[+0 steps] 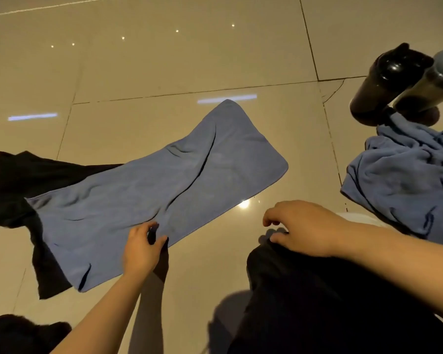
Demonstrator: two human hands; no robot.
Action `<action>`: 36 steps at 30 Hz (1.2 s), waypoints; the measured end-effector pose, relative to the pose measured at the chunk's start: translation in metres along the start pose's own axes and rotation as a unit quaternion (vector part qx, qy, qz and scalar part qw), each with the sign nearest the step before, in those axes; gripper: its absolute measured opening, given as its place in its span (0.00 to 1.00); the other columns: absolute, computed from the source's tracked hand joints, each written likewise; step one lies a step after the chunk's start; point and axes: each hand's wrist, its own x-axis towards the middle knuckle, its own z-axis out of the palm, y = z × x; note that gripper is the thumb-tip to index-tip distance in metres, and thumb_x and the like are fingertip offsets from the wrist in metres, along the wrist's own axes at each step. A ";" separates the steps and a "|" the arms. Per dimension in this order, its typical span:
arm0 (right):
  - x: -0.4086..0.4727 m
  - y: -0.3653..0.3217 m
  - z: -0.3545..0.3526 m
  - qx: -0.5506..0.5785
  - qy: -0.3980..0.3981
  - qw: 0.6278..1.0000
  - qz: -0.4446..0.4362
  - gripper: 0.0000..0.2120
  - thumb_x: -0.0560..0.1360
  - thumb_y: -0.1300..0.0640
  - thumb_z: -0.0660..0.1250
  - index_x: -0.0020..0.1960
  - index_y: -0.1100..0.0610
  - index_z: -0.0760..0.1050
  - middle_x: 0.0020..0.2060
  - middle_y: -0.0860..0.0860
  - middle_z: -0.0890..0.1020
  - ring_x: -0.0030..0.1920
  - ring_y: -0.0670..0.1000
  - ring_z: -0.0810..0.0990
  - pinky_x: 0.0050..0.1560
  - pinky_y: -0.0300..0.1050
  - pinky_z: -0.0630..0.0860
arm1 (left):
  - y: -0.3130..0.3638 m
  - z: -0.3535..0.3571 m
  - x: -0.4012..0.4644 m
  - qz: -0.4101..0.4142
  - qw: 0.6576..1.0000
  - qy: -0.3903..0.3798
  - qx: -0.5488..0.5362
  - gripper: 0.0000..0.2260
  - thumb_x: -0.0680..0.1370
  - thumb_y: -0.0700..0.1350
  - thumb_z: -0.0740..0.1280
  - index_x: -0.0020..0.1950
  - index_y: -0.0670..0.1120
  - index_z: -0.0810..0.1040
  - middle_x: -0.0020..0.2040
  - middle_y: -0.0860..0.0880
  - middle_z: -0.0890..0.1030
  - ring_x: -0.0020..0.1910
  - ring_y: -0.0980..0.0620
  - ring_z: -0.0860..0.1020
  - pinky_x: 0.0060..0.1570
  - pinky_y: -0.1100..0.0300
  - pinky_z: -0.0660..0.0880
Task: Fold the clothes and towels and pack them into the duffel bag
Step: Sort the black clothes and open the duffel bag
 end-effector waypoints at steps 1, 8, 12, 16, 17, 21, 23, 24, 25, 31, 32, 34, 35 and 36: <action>0.013 -0.005 0.001 -0.012 0.008 1.000 -0.002 0.17 0.79 0.51 0.61 0.67 0.50 0.70 0.61 0.49 0.75 0.58 0.51 0.74 0.55 0.43 0.73 | -0.006 0.004 0.003 0.001 1.000 -0.008 0.010 0.18 0.77 0.44 0.70 0.66 0.44 0.75 0.65 0.42 0.73 0.61 0.40 0.73 0.58 0.46 0.72; 0.129 -0.002 0.035 -0.010 0.114 0.993 0.038 0.17 0.80 0.56 0.59 0.69 0.55 0.66 0.63 0.56 0.70 0.61 0.59 0.69 0.55 0.52 0.74 | -0.014 0.003 0.020 -0.016 1.000 0.011 -0.017 0.02 0.77 0.42 0.69 0.49 0.45 0.80 0.51 0.47 0.74 0.51 0.45 0.74 0.47 0.55 0.69; 0.136 0.017 0.062 -0.032 0.112 0.991 0.068 0.17 0.81 0.57 0.58 0.69 0.55 0.64 0.61 0.56 0.70 0.58 0.59 0.70 0.51 0.50 0.75 | -0.008 -0.008 0.017 -0.050 0.993 0.041 -0.100 0.04 0.76 0.43 0.70 0.43 0.49 0.77 0.44 0.49 0.80 0.42 0.48 0.77 0.40 0.55 0.72; 0.126 0.020 0.072 -0.084 0.116 0.988 0.053 0.18 0.81 0.59 0.55 0.70 0.55 0.61 0.59 0.56 0.69 0.56 0.58 0.70 0.43 0.47 0.67 | 0.008 -0.023 0.002 -0.048 0.981 0.087 -0.165 0.02 0.78 0.42 0.69 0.46 0.48 0.77 0.39 0.53 0.79 0.37 0.56 0.77 0.37 0.55 0.75; 0.125 0.017 0.071 -0.086 0.113 0.988 0.060 0.17 0.81 0.60 0.55 0.69 0.56 0.62 0.58 0.57 0.69 0.55 0.58 0.70 0.42 0.47 0.66 | 0.012 -0.027 -0.001 -0.038 0.980 0.097 -0.170 0.01 0.78 0.42 0.68 0.48 0.48 0.77 0.40 0.54 0.79 0.38 0.58 0.77 0.37 0.56 0.75; 0.128 0.011 0.075 -0.084 0.097 0.988 0.083 0.13 0.80 0.61 0.57 0.64 0.58 0.65 0.53 0.57 0.73 0.44 0.56 0.70 0.39 0.47 0.64 | 0.019 -0.053 -0.004 0.041 0.982 0.120 -0.143 0.05 0.78 0.42 0.68 0.51 0.52 0.79 0.48 0.53 0.78 0.43 0.60 0.76 0.40 0.67 0.72; 0.129 0.010 0.072 -0.077 0.107 0.989 0.069 0.11 0.80 0.58 0.58 0.61 0.58 0.68 0.51 0.56 0.75 0.41 0.54 0.67 0.38 0.45 0.64 | 0.028 -0.069 -0.003 0.083 0.978 0.135 -0.136 0.05 0.78 0.41 0.68 0.50 0.50 0.79 0.49 0.52 0.78 0.44 0.59 0.76 0.43 0.69 0.71; 0.128 0.009 0.066 -0.063 0.122 0.989 0.056 0.10 0.80 0.57 0.59 0.59 0.58 0.70 0.50 0.56 0.75 0.41 0.53 0.66 0.38 0.45 0.63 | 0.033 -0.078 -0.002 0.103 0.975 0.143 -0.136 0.05 0.78 0.41 0.68 0.50 0.50 0.80 0.49 0.51 0.78 0.45 0.58 0.76 0.45 0.69 0.72; 0.125 0.007 0.057 -0.037 0.143 0.988 0.044 0.08 0.80 0.56 0.60 0.57 0.58 0.71 0.48 0.55 0.75 0.41 0.53 0.67 0.36 0.45 0.62 | 0.038 -0.086 -0.001 0.119 0.972 0.148 -0.140 0.05 0.78 0.40 0.68 0.50 0.50 0.80 0.50 0.50 0.78 0.46 0.58 0.76 0.46 0.68 0.72; 0.073 -0.002 -0.034 0.103 0.249 0.962 0.039 0.03 0.79 0.59 0.61 0.48 0.57 0.68 0.40 0.57 0.75 0.40 0.58 0.72 0.38 0.51 0.68 | 0.104 -0.126 0.000 0.178 0.947 0.141 -0.226 0.09 0.78 0.40 0.68 0.48 0.55 0.79 0.48 0.53 0.80 0.47 0.63 0.78 0.51 0.64 0.76; 0.061 -0.003 -0.050 0.117 0.263 0.957 0.042 0.02 0.80 0.60 0.61 0.49 0.57 0.68 0.41 0.57 0.75 0.41 0.59 0.72 0.40 0.52 0.69 | 0.121 -0.130 -0.002 0.192 0.942 0.130 -0.244 0.10 0.78 0.40 0.68 0.47 0.57 0.78 0.48 0.53 0.81 0.47 0.62 0.78 0.51 0.62 0.77; 0.033 -0.003 -0.083 0.133 0.312 0.939 0.055 0.01 0.79 0.60 0.61 0.51 0.57 0.69 0.43 0.55 0.74 0.43 0.57 0.72 0.42 0.50 0.69 | 0.156 -0.137 -0.011 0.234 0.928 0.107 -0.269 0.12 0.77 0.40 0.68 0.46 0.59 0.77 0.48 0.54 0.81 0.48 0.61 0.79 0.52 0.60 0.77; 0.018 -0.001 -0.099 0.121 0.344 0.929 0.065 0.02 0.79 0.61 0.61 0.51 0.58 0.69 0.44 0.54 0.73 0.44 0.56 0.71 0.42 0.48 0.67 | 0.175 -0.139 -0.016 0.260 0.920 0.100 -0.277 0.12 0.77 0.40 0.68 0.46 0.59 0.77 0.48 0.55 0.81 0.48 0.61 0.79 0.52 0.60 0.77; 0.001 0.001 -0.114 0.101 0.374 0.919 0.077 0.03 0.79 0.61 0.61 0.52 0.58 0.70 0.45 0.54 0.72 0.45 0.55 0.70 0.43 0.47 0.66 | 0.194 -0.141 -0.022 0.287 0.909 0.093 -0.286 0.12 0.77 0.40 0.68 0.46 0.59 0.78 0.48 0.55 0.81 0.48 0.60 0.79 0.52 0.60 0.77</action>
